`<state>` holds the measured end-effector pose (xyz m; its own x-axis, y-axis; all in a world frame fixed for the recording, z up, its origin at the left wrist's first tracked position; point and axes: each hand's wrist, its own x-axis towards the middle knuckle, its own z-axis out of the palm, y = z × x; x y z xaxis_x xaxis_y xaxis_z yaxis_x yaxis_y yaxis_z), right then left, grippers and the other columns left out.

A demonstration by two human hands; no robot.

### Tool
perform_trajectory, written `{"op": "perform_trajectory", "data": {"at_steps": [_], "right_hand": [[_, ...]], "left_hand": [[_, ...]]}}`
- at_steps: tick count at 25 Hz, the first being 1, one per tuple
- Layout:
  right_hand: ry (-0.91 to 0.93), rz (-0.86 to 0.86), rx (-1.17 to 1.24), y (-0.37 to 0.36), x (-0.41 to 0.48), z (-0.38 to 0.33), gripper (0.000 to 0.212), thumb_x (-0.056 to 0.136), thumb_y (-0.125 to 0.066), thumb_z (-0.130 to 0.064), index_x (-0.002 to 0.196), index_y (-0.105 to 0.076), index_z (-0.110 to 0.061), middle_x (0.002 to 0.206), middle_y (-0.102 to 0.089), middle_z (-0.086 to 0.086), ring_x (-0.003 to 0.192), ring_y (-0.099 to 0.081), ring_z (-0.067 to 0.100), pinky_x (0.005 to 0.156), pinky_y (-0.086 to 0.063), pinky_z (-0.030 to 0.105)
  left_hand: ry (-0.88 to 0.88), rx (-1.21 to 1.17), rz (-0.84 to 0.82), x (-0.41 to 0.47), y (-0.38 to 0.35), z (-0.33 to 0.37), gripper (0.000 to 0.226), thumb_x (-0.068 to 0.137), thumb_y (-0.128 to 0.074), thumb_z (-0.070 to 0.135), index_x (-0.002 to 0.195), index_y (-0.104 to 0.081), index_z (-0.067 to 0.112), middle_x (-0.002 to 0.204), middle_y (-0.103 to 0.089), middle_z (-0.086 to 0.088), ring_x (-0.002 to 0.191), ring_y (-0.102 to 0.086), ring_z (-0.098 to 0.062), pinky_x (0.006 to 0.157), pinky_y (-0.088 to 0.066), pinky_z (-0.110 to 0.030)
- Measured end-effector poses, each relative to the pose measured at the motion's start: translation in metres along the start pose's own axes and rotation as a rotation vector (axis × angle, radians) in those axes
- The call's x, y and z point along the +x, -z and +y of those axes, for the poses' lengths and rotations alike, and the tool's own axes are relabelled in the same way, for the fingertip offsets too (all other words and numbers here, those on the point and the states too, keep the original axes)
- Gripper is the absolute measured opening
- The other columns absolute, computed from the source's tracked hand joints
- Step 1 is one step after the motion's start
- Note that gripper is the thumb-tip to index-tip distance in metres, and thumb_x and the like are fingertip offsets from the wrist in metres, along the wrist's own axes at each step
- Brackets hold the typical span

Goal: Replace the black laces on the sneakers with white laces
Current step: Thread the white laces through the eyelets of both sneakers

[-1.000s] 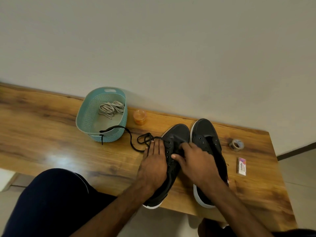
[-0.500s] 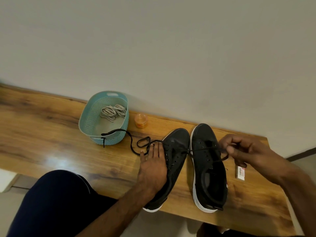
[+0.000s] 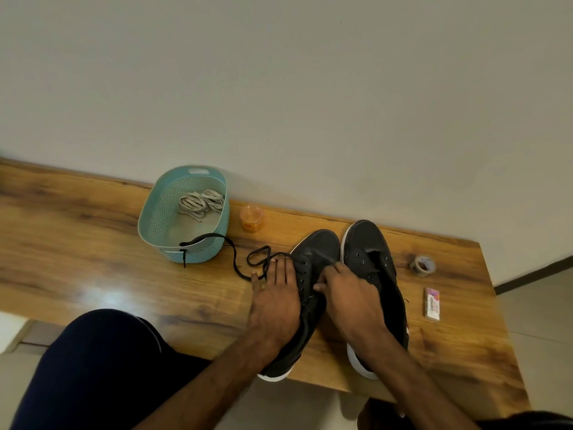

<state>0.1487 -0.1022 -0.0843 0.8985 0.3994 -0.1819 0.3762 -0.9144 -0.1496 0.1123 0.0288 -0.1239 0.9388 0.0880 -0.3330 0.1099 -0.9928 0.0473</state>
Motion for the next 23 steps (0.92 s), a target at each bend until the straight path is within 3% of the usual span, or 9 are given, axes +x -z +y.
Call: {"op": "perform_trajectory", "data": {"at_steps": [3,5,9,12,14,17,20,22,23], "right_hand": [[0.081,0.076,0.238,0.037,0.004,0.021,0.013,0.098,-0.056,-0.034,0.097,-0.062,-0.023,0.102,-0.058,-0.009,0.089,-0.060,0.010,0.080,-0.051,0.029],[0.096,0.298,0.571,0.076,-0.002,0.049,0.007,0.094,-0.063,-0.025,0.090,-0.066,-0.021,0.091,-0.064,-0.011,0.080,-0.059,0.005,0.073,-0.048,0.020],[-0.163,0.672,1.068,0.089,-0.013,0.100,0.013,0.098,-0.060,-0.018,0.088,-0.065,-0.024,0.078,-0.065,-0.014,0.051,-0.047,0.006,0.048,-0.042,0.019],[-0.286,0.959,1.156,0.089,-0.006,0.112,0.011,0.099,-0.058,-0.025,0.089,-0.063,-0.026,0.080,-0.063,-0.018,0.054,-0.047,0.005,0.050,-0.045,0.024],[-0.256,0.868,0.816,0.090,-0.004,0.117,0.007,0.097,-0.061,-0.026,0.100,-0.065,-0.021,0.101,-0.066,-0.005,0.073,-0.057,0.015,0.064,-0.047,0.033],[-0.221,0.509,0.221,0.067,-0.003,0.090,0.035,0.098,-0.059,-0.028,0.131,-0.055,-0.020,0.139,-0.048,0.001,0.099,-0.062,0.024,0.074,-0.050,0.034],[0.144,0.237,0.164,0.026,0.004,0.031,0.044,0.102,-0.049,-0.029,0.145,-0.042,-0.026,0.148,-0.043,-0.007,0.111,-0.062,0.018,0.082,-0.053,0.031],[0.225,0.051,0.084,0.000,0.007,0.012,0.044,0.105,-0.041,-0.032,0.148,-0.038,-0.026,0.149,-0.042,-0.007,0.114,-0.061,0.017,0.086,-0.054,0.032],[0.194,0.035,0.067,-0.009,0.008,0.011,0.039,0.105,-0.040,-0.031,0.144,-0.043,-0.025,0.145,-0.045,-0.006,0.111,-0.062,0.018,0.084,-0.054,0.033]], "left_hand": [[0.003,-0.016,0.003,-0.002,0.001,-0.002,0.087,0.099,-0.039,0.046,0.153,0.014,0.003,0.164,0.008,-0.015,0.152,0.002,-0.030,0.119,-0.013,-0.060],[0.020,-0.037,0.000,-0.002,0.001,-0.002,0.088,0.099,-0.042,0.045,0.154,0.013,0.004,0.164,0.007,-0.016,0.151,-0.001,-0.034,0.118,-0.015,-0.061],[0.029,-0.027,0.008,-0.001,-0.001,-0.002,0.088,0.098,-0.044,0.044,0.154,0.011,0.004,0.164,0.004,-0.017,0.150,-0.005,-0.037,0.116,-0.018,-0.062],[0.040,-0.023,0.016,-0.001,-0.002,-0.003,0.088,0.098,-0.044,0.046,0.154,0.010,0.003,0.164,0.004,-0.017,0.150,-0.006,-0.036,0.115,-0.018,-0.062],[0.038,-0.023,0.012,-0.001,-0.001,-0.003,0.089,0.098,-0.044,0.046,0.154,0.010,0.003,0.164,0.004,-0.016,0.151,-0.006,-0.033,0.115,-0.018,-0.062],[0.020,-0.021,0.015,-0.001,-0.002,-0.002,0.090,0.098,-0.044,0.046,0.154,0.011,0.003,0.164,0.005,-0.015,0.151,-0.005,-0.031,0.115,-0.017,-0.062],[0.021,-0.011,0.025,-0.001,-0.002,-0.003,0.089,0.097,-0.043,0.047,0.154,0.010,0.002,0.164,0.003,-0.015,0.151,-0.005,-0.030,0.116,-0.017,-0.062],[0.024,-0.006,0.018,-0.002,-0.001,-0.001,0.087,0.098,-0.040,0.047,0.154,0.010,0.002,0.164,0.003,-0.015,0.151,-0.005,-0.029,0.116,-0.017,-0.062],[0.020,-0.005,0.017,-0.003,-0.001,0.000,0.086,0.099,-0.039,0.047,0.154,0.010,0.002,0.164,0.002,-0.014,0.151,-0.006,-0.029,0.116,-0.018,-0.061]]}}
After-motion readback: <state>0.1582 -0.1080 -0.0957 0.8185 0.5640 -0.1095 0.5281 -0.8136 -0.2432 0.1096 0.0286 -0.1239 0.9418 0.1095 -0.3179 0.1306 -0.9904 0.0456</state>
